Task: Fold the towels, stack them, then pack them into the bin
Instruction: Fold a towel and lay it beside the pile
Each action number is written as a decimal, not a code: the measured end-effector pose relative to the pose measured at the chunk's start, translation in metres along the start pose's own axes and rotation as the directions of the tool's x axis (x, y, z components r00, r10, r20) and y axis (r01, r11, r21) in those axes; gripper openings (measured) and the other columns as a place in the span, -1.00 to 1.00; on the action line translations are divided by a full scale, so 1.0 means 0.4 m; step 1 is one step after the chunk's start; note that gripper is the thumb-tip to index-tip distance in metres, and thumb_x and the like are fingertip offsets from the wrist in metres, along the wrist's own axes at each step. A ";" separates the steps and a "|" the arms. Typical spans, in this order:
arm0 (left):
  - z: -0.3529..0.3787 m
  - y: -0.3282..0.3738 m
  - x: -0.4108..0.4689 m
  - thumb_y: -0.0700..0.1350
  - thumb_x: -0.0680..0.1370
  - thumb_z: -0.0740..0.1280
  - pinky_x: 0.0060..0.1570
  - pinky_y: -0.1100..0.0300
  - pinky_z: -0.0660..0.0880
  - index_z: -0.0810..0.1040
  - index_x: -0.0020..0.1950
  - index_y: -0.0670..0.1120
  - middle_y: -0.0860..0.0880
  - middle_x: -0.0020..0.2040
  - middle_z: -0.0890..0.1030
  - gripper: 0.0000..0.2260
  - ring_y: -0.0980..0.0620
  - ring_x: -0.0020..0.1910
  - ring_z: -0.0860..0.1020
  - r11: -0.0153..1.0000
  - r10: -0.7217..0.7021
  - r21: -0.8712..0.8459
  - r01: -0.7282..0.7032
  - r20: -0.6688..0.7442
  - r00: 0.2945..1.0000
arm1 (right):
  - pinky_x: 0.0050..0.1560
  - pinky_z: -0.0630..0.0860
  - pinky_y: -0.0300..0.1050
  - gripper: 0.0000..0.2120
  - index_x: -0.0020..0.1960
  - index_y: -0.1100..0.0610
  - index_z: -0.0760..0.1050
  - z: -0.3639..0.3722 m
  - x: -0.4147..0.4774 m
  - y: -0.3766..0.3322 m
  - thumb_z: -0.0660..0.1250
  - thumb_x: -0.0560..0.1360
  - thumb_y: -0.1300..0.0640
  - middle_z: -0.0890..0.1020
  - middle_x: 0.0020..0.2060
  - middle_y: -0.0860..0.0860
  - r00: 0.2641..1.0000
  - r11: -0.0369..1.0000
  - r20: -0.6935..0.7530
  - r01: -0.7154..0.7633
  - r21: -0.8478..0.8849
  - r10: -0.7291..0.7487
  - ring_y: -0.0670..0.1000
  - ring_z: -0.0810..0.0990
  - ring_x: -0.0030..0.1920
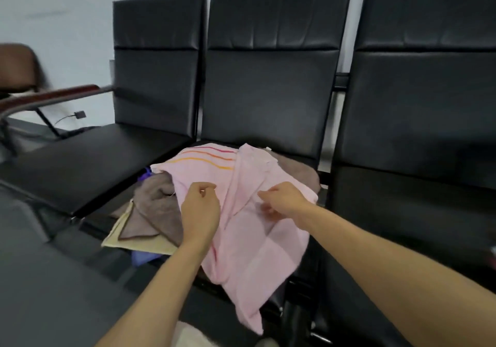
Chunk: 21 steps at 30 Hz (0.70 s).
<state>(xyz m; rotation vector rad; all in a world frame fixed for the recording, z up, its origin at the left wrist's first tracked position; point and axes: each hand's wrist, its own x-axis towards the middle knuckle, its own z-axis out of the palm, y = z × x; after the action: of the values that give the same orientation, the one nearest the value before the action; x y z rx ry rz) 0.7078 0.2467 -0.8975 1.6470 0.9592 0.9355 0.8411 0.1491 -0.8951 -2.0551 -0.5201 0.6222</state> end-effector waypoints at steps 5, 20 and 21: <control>-0.006 -0.005 0.003 -0.20 0.57 0.12 0.05 0.13 0.40 0.52 0.18 -0.06 -0.03 0.14 0.55 -0.74 -0.03 0.12 0.49 0.998 -0.028 0.051 0.026 0.034 0.999 | -0.39 0.50 -0.12 -0.79 -0.21 0.23 0.55 0.079 0.034 -0.018 0.39 0.49 0.10 0.62 -0.35 0.12 0.991 0.933 -0.015 -0.123 0.338 0.137 0.09 0.57 -0.42; 0.067 0.049 -0.039 0.05 0.39 0.44 0.25 -0.07 0.38 0.32 0.32 -0.06 -0.01 0.19 0.32 -0.42 -0.08 0.23 0.38 0.978 0.089 0.170 -0.122 0.187 0.978 | -0.12 0.45 -0.08 -0.80 -0.19 0.24 0.46 -0.116 -0.048 -0.130 0.12 0.52 0.38 0.48 -0.26 0.12 0.992 0.514 -0.124 0.098 0.852 0.018 0.09 0.46 -0.20; 0.078 0.057 -0.045 0.03 0.38 0.46 0.24 -0.07 0.38 0.29 0.31 -0.08 -0.01 0.19 0.30 -0.40 -0.09 0.23 0.37 0.979 0.095 0.164 -0.124 0.174 0.980 | -0.09 0.44 -0.07 -0.76 -0.26 0.23 0.44 -0.137 -0.060 -0.129 0.11 0.51 0.39 0.46 -0.28 0.11 0.993 0.509 -0.121 0.105 0.854 -0.001 0.08 0.45 -0.22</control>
<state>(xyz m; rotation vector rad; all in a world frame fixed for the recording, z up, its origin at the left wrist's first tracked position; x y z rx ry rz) 0.7327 0.2144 -0.8853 1.9104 0.8626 0.7910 0.8492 0.1265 -0.8198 -1.0759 -0.1273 0.5643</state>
